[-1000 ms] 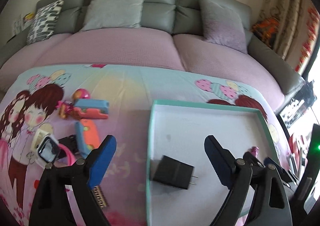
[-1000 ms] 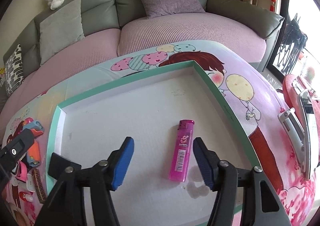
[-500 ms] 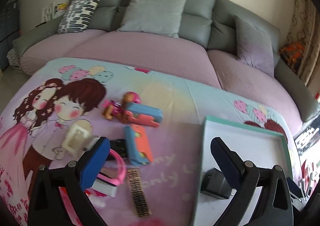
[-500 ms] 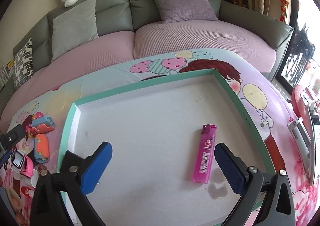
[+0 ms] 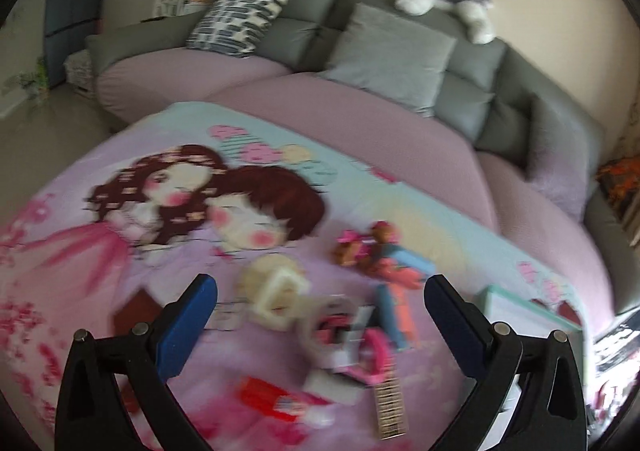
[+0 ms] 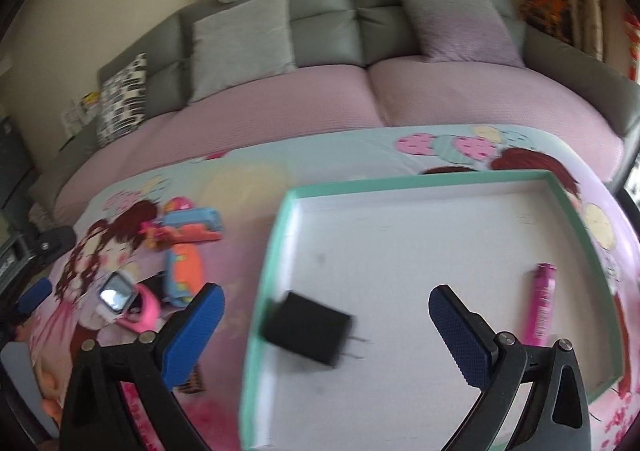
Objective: Organize rigid objects
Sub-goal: 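Grasp the gold patterned box with the right tool, then grasp the red glue bottle with the left tool while the right tool holds the gold box, then lower the red glue bottle into the tray with the left tool while the right tool places the gold box, then move both open tools back toward the remaining items on the bed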
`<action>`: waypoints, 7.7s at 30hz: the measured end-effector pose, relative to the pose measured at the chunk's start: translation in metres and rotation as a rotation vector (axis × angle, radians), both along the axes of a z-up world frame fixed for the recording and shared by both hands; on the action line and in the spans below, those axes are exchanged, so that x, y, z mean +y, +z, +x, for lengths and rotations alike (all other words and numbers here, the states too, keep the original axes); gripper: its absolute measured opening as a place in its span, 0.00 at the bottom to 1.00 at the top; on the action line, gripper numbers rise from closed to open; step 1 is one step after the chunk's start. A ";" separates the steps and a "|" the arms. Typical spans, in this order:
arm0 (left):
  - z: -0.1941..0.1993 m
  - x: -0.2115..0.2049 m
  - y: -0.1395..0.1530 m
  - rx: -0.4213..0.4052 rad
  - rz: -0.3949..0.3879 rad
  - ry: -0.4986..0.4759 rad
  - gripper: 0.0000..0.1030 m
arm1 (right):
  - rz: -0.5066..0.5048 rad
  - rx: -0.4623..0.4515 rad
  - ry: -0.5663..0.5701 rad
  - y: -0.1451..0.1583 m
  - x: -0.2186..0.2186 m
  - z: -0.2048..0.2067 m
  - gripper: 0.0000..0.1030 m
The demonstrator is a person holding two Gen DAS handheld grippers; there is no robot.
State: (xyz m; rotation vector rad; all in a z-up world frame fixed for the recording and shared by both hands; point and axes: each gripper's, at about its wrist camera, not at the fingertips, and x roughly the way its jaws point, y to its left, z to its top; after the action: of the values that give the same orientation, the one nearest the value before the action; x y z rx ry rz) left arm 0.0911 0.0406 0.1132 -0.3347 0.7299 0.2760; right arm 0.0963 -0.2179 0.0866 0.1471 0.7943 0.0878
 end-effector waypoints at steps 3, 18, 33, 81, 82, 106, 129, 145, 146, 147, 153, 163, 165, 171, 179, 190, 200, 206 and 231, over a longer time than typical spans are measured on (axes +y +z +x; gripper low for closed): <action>-0.005 0.016 -0.005 0.069 0.064 0.059 1.00 | -0.005 -0.001 0.091 -0.003 0.028 -0.002 1.00; -0.017 0.048 -0.053 0.295 0.059 0.013 1.00 | -0.076 0.096 0.352 -0.041 0.114 -0.010 0.70; -0.004 0.029 -0.071 0.341 0.021 -0.145 1.00 | -0.106 0.173 0.347 -0.065 0.121 0.000 0.35; 0.003 -0.027 -0.100 0.441 0.165 -0.409 0.93 | -0.051 0.095 0.194 -0.027 0.072 -0.008 0.22; 0.003 -0.027 -0.100 0.435 0.151 -0.411 0.85 | -0.051 0.095 0.194 -0.027 0.072 -0.008 0.22; -0.012 -0.014 -0.036 0.248 0.167 -0.314 0.76 | -0.013 0.051 0.159 -0.012 0.055 -0.012 0.22; 0.001 -0.157 -0.003 0.000 0.068 -0.530 0.76 | -0.084 0.032 -0.219 0.010 -0.098 -0.026 0.22; 0.002 -0.232 -0.043 0.129 0.127 -0.691 0.77 | -0.028 0.116 -0.239 -0.016 -0.126 -0.019 0.22; 0.004 -0.232 -0.048 0.145 0.125 -0.689 0.77 | -0.028 0.123 -0.235 -0.019 -0.125 -0.018 0.22; 0.006 -0.231 -0.050 0.155 0.125 -0.685 0.77 | -0.028 0.131 -0.230 -0.022 -0.124 -0.016 0.22; 0.006 -0.229 -0.057 0.160 0.169 -0.664 0.77 | -0.035 0.164 -0.216 -0.031 -0.121 -0.011 0.22; 0.010 -0.233 -0.066 0.174 0.209 -0.664 0.77 | -0.073 0.211 -0.209 -0.042 -0.116 -0.003 0.22; 0.010 -0.235 -0.068 0.178 0.220 -0.666 0.77 | -0.072 0.218 -0.211 -0.043 -0.116 -0.003 0.22; 0.010 -0.238 -0.073 0.205 0.216 -0.677 0.77 | -0.085 0.223 -0.205 -0.043 -0.113 -0.001 0.22; 0.008 -0.236 -0.067 0.191 0.203 -0.678 0.77 | -0.076 0.175 -0.222 -0.031 -0.114 -0.004 0.25; 0.005 -0.229 -0.047 0.124 0.188 -0.664 0.78 | -0.027 0.068 -0.277 -0.004 -0.126 -0.016 0.25; 0.008 -0.222 -0.045 0.116 0.186 -0.630 0.97 | -0.026 0.060 -0.299 -0.004 -0.130 -0.016 0.25; 0.012 -0.207 -0.039 0.098 0.168 -0.557 0.97 | -0.034 0.083 -0.312 -0.009 -0.133 -0.015 0.25; 0.020 -0.119 -0.027 0.032 0.094 -0.258 0.98 | -0.084 0.100 -0.211 -0.032 -0.092 0.000 0.95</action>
State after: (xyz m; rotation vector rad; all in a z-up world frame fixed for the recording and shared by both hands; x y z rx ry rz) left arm 0.1108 -0.0781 0.0867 -0.1445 0.7805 0.0710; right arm 0.0967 -0.3097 0.0544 0.1554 0.8759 -0.1530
